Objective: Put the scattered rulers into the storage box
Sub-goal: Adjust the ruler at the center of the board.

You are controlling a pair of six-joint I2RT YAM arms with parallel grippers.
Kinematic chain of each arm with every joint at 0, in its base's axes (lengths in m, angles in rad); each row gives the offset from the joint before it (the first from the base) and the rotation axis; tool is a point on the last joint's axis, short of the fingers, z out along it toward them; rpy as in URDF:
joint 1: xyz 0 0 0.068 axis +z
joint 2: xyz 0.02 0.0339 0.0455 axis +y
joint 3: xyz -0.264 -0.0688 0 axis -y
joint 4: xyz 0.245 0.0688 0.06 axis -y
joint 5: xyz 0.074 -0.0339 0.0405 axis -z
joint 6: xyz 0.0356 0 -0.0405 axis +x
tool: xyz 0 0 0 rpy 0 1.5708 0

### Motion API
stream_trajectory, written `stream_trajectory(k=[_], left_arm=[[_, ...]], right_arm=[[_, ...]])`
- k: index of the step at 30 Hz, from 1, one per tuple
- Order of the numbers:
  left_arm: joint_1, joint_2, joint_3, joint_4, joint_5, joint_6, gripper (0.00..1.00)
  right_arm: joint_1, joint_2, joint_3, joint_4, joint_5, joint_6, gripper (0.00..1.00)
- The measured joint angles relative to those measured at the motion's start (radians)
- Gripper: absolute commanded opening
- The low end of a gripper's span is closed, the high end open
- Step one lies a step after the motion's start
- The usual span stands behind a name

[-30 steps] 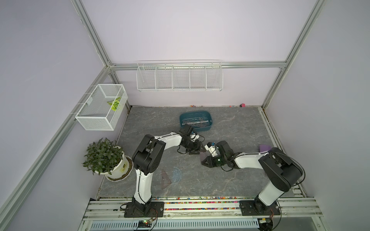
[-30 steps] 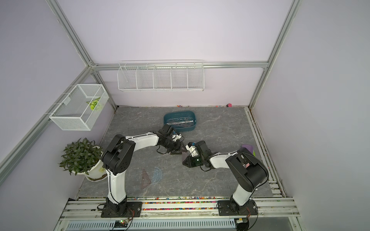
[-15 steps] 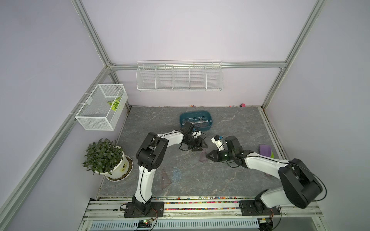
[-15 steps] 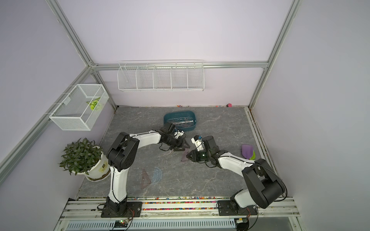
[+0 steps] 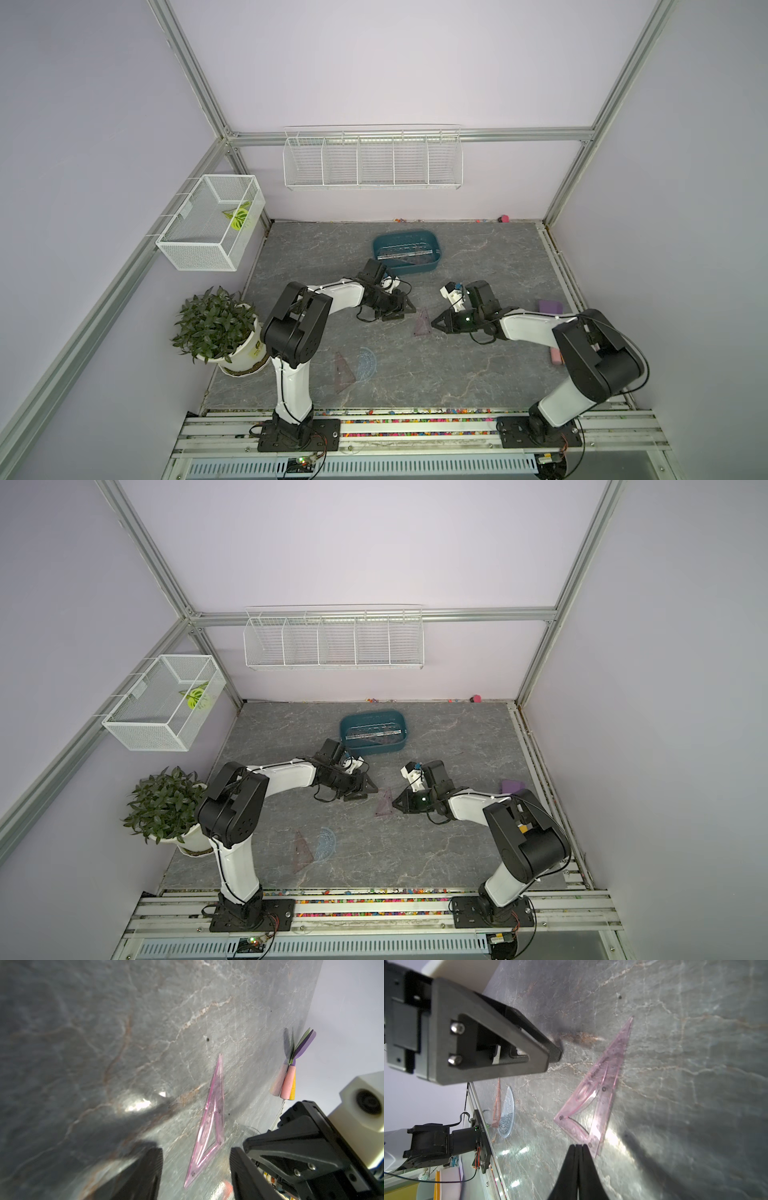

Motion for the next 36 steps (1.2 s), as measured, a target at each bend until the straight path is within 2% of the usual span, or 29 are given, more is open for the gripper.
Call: stream_trajectory(k=[14,22,29,36], left_arm=[[0.0,-0.001,-0.008,0.015,0.006,-0.003,0.56],[-0.01,0.007,-0.008,0.026,0.026,-0.002,0.57],[-0.071,0.039,0.018,0.023,0.064,0.01,0.57],[-0.07,0.044,0.021,0.016,0.075,0.028,0.57]], right_arm=[[0.005,0.138,0.038,0.095,0.005,0.006,0.03],[0.005,0.144,-0.031,0.246,0.001,0.017,0.03],[0.003,0.158,-0.04,0.296,-0.01,0.025,0.03],[0.003,0.175,-0.055,0.36,-0.018,0.043,0.03]])
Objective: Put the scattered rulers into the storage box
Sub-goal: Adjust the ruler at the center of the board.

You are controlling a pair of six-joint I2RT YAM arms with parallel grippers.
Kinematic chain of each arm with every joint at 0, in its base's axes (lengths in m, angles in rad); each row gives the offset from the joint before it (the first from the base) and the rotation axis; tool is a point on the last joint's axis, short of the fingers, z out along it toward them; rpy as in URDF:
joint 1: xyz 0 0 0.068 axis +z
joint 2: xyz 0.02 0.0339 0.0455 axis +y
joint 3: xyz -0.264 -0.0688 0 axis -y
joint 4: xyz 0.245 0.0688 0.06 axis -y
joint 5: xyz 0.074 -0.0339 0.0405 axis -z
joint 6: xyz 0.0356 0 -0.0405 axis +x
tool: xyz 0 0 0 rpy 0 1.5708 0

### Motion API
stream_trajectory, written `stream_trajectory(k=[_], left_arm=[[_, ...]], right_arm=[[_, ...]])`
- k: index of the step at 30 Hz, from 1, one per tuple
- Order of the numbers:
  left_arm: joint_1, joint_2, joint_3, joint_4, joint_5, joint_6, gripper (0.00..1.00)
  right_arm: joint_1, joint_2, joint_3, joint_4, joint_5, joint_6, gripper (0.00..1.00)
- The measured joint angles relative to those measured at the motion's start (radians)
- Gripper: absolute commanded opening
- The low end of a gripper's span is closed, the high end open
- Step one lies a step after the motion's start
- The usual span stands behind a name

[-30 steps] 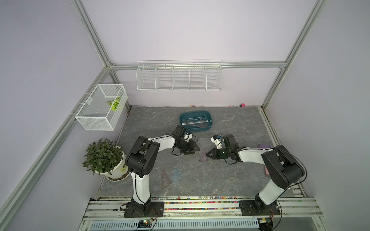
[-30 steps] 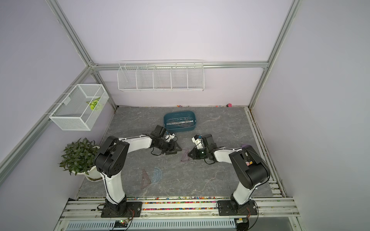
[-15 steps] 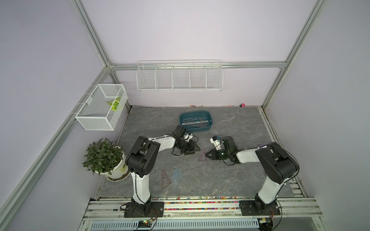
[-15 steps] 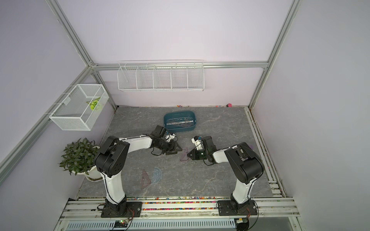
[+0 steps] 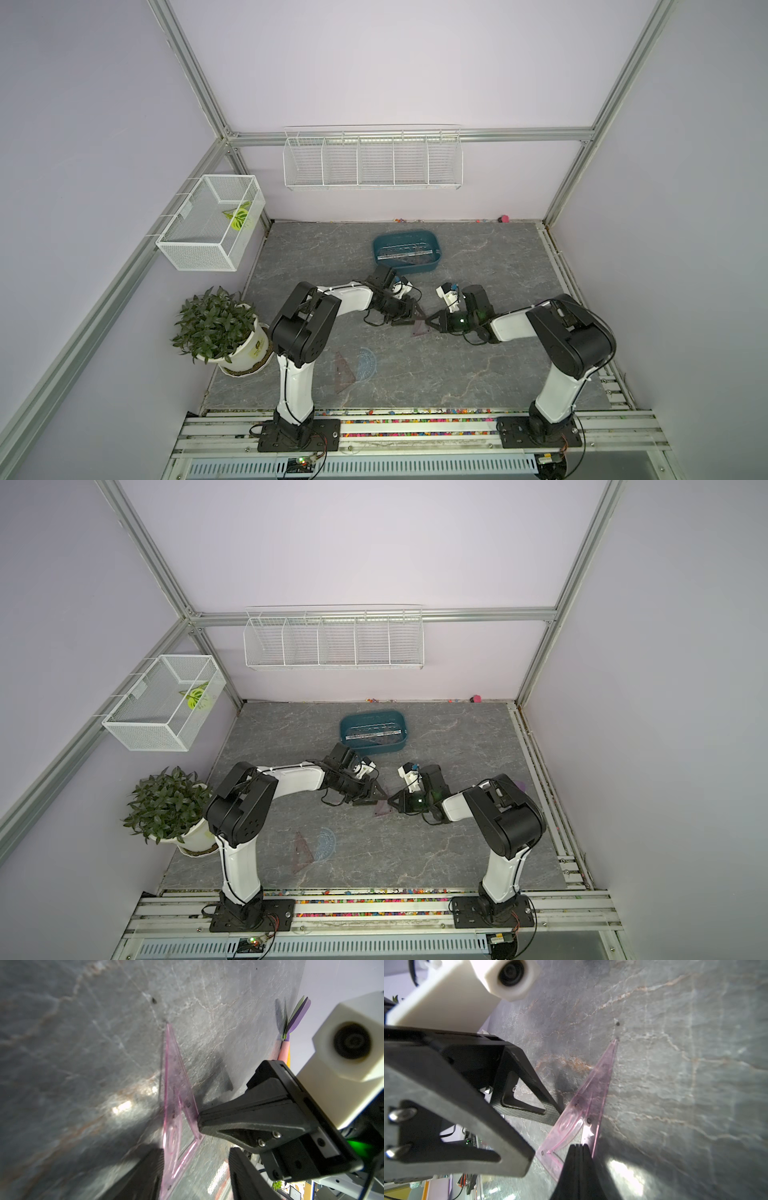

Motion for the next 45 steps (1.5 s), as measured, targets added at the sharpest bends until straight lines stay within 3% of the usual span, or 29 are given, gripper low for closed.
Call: stream_trajectory(k=[22,31,36,45], left_arm=[[-0.043,0.026,0.057,-0.057,0.005,0.0,0.56],[-0.083,0.028,0.057,-0.074,0.033,0.029,0.56],[-0.093,0.034,0.066,-0.088,0.041,0.039,0.56],[-0.069,0.0,0.066,-0.125,-0.027,0.033,0.56]], right_arm=[[0.003,0.029,-0.011,0.074,-0.014,0.034,0.04],[-0.015,-0.078,0.04,-0.196,0.023,0.004,0.14],[-0.034,-0.182,0.06,-0.29,0.042,-0.016,0.14],[-0.029,-0.188,0.027,-0.292,0.042,-0.001,0.1]])
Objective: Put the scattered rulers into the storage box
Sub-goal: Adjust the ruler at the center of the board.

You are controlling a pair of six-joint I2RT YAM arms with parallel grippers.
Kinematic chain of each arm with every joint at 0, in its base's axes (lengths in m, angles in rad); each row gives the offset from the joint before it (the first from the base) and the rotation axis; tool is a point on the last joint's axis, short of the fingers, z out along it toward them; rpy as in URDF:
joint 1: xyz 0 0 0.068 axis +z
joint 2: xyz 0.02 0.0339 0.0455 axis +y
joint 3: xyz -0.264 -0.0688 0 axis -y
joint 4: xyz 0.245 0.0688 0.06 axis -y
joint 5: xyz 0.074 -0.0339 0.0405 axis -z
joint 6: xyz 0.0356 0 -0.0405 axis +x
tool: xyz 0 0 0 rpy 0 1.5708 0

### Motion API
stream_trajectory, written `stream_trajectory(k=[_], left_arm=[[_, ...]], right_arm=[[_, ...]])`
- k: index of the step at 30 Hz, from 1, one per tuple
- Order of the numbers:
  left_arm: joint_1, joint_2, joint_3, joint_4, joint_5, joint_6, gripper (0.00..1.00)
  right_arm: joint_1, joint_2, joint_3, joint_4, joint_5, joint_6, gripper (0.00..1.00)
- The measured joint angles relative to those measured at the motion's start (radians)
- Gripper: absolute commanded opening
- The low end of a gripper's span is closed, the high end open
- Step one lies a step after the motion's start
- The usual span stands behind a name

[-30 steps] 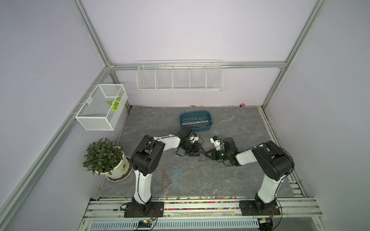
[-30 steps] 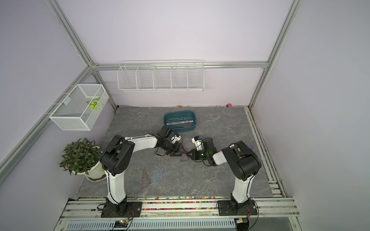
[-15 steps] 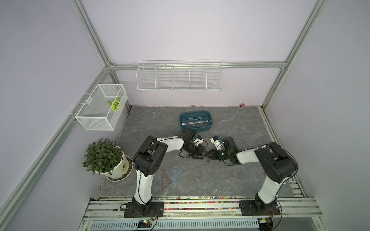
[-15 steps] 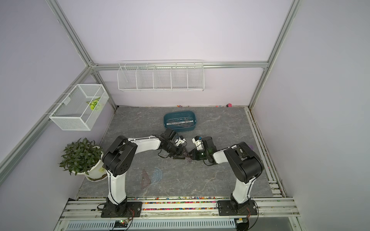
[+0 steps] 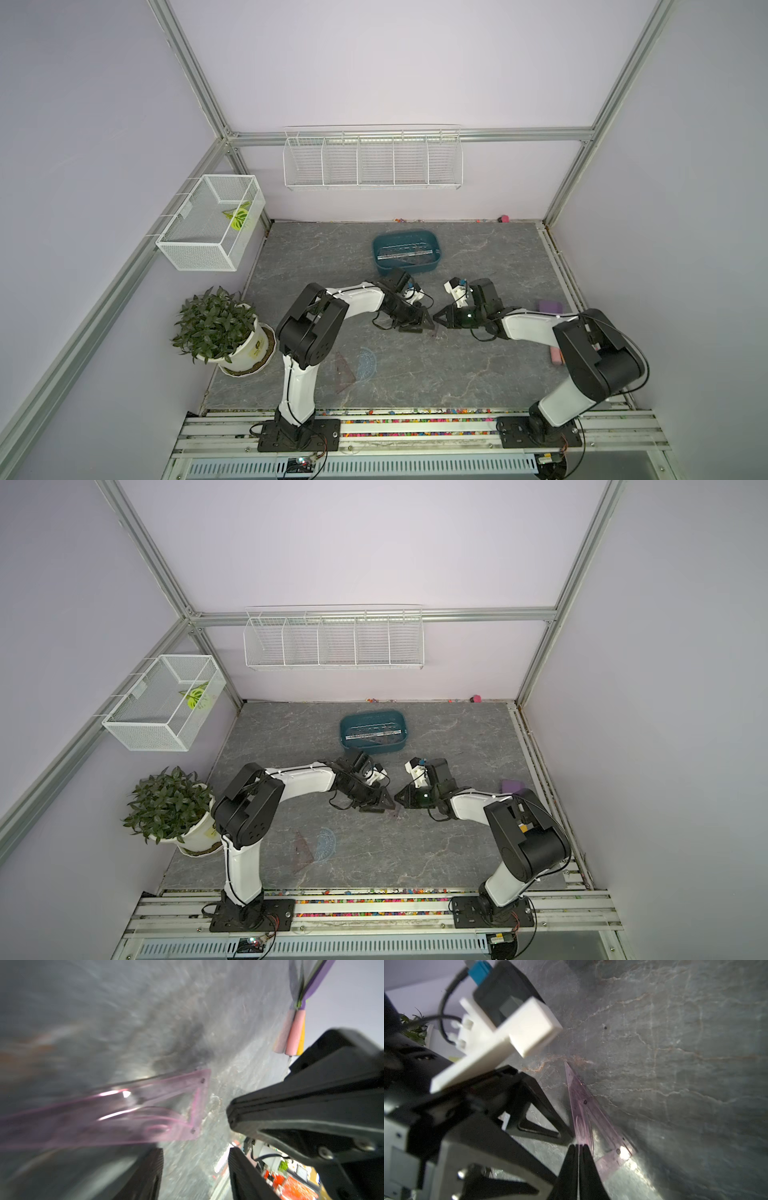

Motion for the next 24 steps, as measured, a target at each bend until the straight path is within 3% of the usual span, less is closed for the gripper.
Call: stream_trajectory(k=[8,13,24], left_arm=[[0.109,-0.04,-0.016,-0.029,-0.077,-0.009,0.57],[0.109,-0.04,-0.028,-0.034,-0.086,-0.013,0.57],[0.108,-0.022,-0.024,-0.006,-0.064,-0.039,0.57]], right_arm=[[0.005,0.098,-0.05,0.135,-0.017,0.015,0.07],[0.002,0.125,-0.094,0.267,-0.031,0.024,0.06],[-0.003,0.118,-0.141,0.342,-0.029,0.027,0.06]])
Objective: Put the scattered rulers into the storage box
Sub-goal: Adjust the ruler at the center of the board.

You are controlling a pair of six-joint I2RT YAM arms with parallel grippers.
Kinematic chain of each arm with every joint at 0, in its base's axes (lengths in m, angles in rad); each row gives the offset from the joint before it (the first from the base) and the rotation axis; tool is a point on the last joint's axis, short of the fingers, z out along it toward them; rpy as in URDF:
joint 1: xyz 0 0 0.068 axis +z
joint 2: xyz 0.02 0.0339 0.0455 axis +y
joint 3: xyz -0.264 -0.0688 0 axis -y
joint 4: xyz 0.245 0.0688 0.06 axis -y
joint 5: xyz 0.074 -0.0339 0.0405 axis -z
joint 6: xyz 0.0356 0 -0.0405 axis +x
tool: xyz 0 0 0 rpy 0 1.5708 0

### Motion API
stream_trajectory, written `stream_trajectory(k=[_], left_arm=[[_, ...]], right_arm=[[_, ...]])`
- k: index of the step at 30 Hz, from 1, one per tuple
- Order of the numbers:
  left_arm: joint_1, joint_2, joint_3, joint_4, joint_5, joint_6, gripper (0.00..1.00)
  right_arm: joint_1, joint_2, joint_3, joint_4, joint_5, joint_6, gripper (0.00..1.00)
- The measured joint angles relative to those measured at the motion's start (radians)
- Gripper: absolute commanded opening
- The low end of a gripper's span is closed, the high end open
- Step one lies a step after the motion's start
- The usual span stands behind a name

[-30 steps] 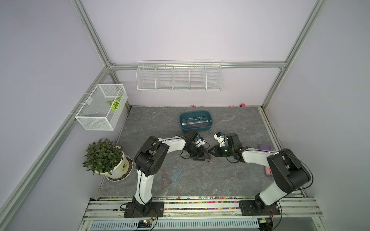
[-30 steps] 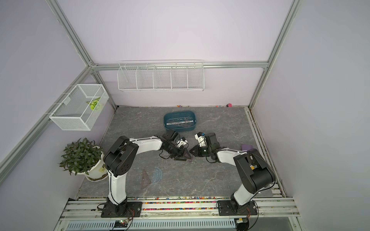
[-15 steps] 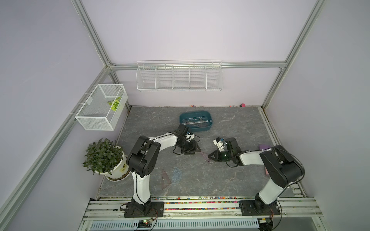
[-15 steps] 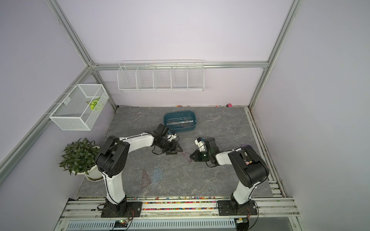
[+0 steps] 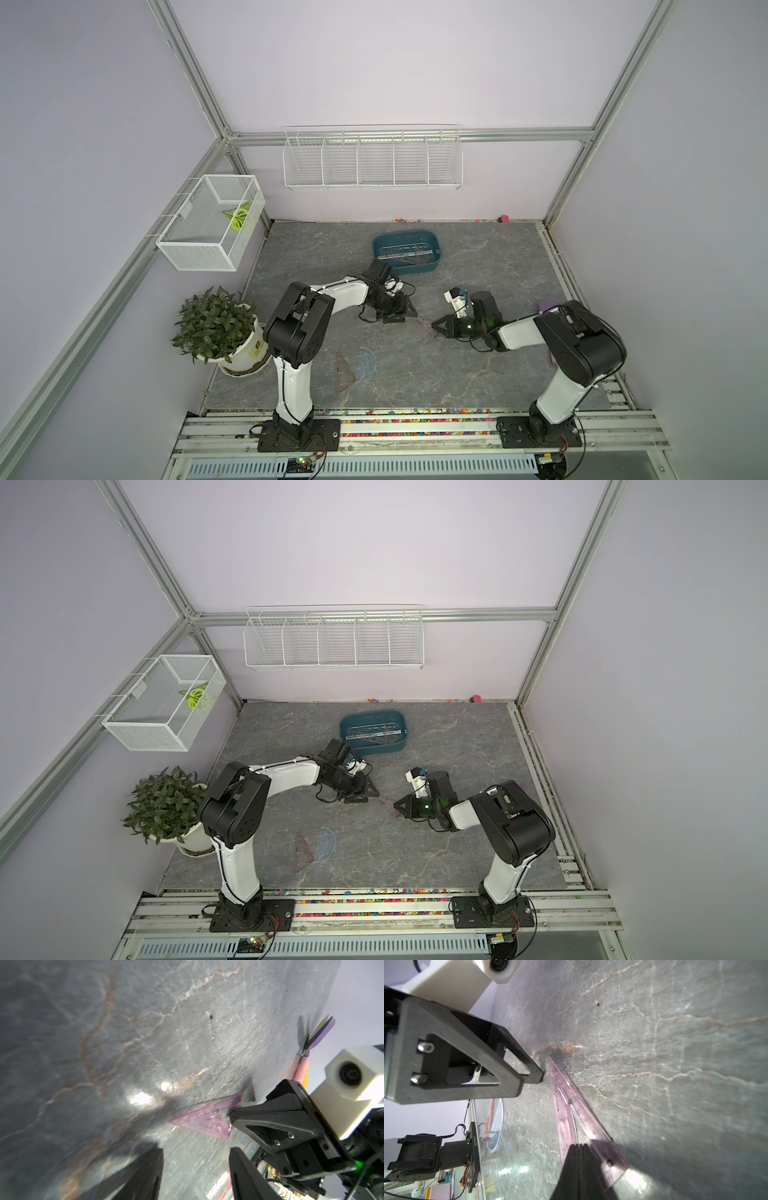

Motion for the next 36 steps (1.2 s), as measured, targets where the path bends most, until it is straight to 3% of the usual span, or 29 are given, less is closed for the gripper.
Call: stream_trajectory(k=[21,36], left_arm=[[-0.016,0.048,0.047,0.075,-0.037,-0.023,0.55],[-0.025,0.04,0.047,0.148,-0.182,-0.031,0.56]], right_arm=[[-0.001,0.016,-0.014,0.059,-0.006,0.02,0.06],[-0.001,0.017,-0.019,0.069,-0.006,0.023,0.05]])
